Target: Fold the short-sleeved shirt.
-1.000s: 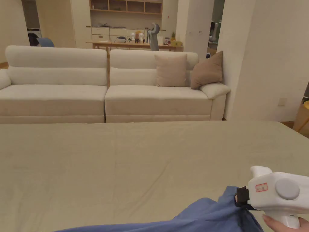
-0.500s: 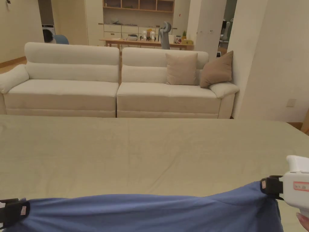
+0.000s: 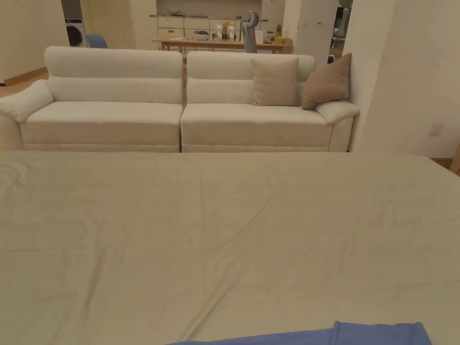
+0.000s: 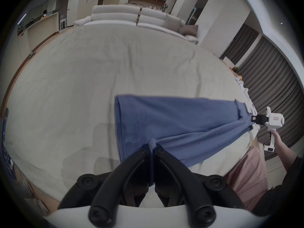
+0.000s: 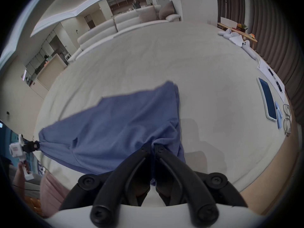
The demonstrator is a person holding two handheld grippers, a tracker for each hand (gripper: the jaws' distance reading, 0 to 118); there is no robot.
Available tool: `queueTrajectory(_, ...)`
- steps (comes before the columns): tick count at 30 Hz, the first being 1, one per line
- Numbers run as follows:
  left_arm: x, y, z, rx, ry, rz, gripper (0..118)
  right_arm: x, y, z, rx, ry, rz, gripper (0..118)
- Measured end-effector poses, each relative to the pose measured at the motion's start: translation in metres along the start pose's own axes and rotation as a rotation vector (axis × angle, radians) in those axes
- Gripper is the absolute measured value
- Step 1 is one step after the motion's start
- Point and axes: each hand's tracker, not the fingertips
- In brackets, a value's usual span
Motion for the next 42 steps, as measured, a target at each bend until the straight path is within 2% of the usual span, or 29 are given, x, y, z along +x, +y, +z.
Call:
queueTrajectory(1, -0.002, -0.002, -0.008, -0.022, 0.014, 0.011, 18, -0.002, -0.002, -0.006, 0.002, -0.017, 0.016, 4)
queueTrajectory(3, -0.008, -0.007, -0.018, -0.05, 0.049, 0.036, 52, -0.007, -0.006, -0.011, 0.005, -0.03, 0.033, 9)
queueTrajectory(4, -0.011, -0.009, -0.016, -0.041, 0.011, 0.061, 57, -0.008, -0.005, -0.009, 0.005, -0.029, 0.031, 20)
queueTrajectory(5, -0.012, -0.009, -0.01, 0.002, -0.023, 0.087, 63, 0.001, -0.003, -0.014, 0.0, -0.044, 0.032, 35)
queueTrajectory(7, -0.022, -0.006, -0.008, -0.015, -0.052, 0.146, 88, 0.003, 0.001, -0.009, 0.007, -0.086, 0.027, 102)
queueTrajectory(8, -0.021, -0.003, -0.005, -0.024, -0.049, 0.159, 98, 0.008, 0.004, -0.008, -0.015, -0.071, 0.027, 118)
queueTrajectory(9, -0.02, 0.0, 0.001, -0.018, -0.056, 0.157, 100, 0.011, 0.003, -0.002, -0.011, -0.031, 0.018, 111)
queueTrajectory(11, -0.009, 0.008, 0.02, 0.027, -0.067, 0.143, 100, 0.006, 0.011, 0.01, 0.008, 0.009, -0.005, 110)
queueTrajectory(13, 0.009, 0.02, 0.048, 0.125, -0.072, 0.157, 100, -0.007, 0.012, 0.039, 0.074, 0.03, 0.007, 110)
queueTrajectory(15, 0.04, 0.029, 0.086, 0.297, -0.103, 0.137, 100, -0.028, 0.012, 0.067, 0.202, 0.052, 0.059, 111)
queueTrajectory(17, 0.074, 0.026, 0.113, 0.541, 0.001, 0.02, 100, -0.06, 0.009, 0.096, 0.41, 0.073, 0.108, 109)
queueTrajectory(19, 0.101, 0.009, 0.12, 0.814, 0.146, -0.054, 99, -0.086, -0.004, 0.118, 0.645, 0.113, 0.114, 91)
queueTrajectory(21, 0.126, -0.009, 0.125, 1.027, 0.18, -0.041, 95, -0.109, -0.02, 0.13, 0.861, 0.154, 0.087, 51)
queueTrajectory(22, 0.138, -0.017, 0.128, 1.079, 0.171, -0.032, 92, -0.119, -0.025, 0.133, 0.924, 0.149, 0.08, 43)
queueTrajectory(23, 0.147, -0.022, 0.13, 1.097, 0.145, -0.036, 92, -0.129, -0.027, 0.134, 0.957, 0.097, 0.085, 43)
queueTrajectory(24, 0.155, -0.025, 0.131, 1.109, 0.138, -0.052, 70, -0.138, -0.027, 0.131, 0.958, 0.043, 0.095, 16)
queueTrajectory(25, 0.164, -0.027, 0.129, 1.111, 0.19, -0.081, 34, -0.144, -0.028, 0.13, 0.958, 0.03, 0.103, 0)
queueTrajectory(26, 0.17, -0.027, 0.125, 1.085, 0.257, -0.113, 0, -0.143, -0.028, 0.13, 0.939, 0.08, 0.109, 0)
queueTrajectory(27, 0.171, -0.029, 0.121, 1.096, 0.289, -0.133, 0, -0.144, -0.027, 0.13, 0.923, 0.111, 0.12, 0)
queueTrajectory(29, 0.167, -0.029, 0.121, 1.049, 0.164, -0.133, 0, -0.147, -0.029, 0.132, 0.929, 0.081, 0.129, 0)
queueTrajectory(32, 0.169, -0.026, 0.124, 1.049, 0.228, -0.124, 0, -0.149, -0.029, 0.136, 0.933, 0.089, 0.154, 0)
queueTrajectory(34, 0.156, -0.014, 0.139, 1.001, 0.121, -0.089, 0, -0.148, -0.027, 0.142, 0.911, 0.114, 0.174, 0)
queueTrajectory(36, 0.124, 0.019, 0.159, 0.799, -0.144, -0.001, 0, -0.147, -0.029, 0.152, 0.885, 0.128, 0.207, 0)
queueTrajectory(39, 0.054, 0.066, 0.144, 0.4, -0.409, 0.199, 0, -0.144, -0.035, 0.163, 0.871, 0.111, 0.232, 0)
queueTrajectory(41, 0.008, 0.064, 0.116, 0.248, -0.467, 0.312, 0, -0.145, -0.037, 0.166, 0.847, 0.127, 0.242, 0)
queueTrajectory(42, -0.013, 0.058, 0.1, 0.202, -0.427, 0.372, 0, -0.147, -0.039, 0.165, 0.839, 0.118, 0.251, 0)
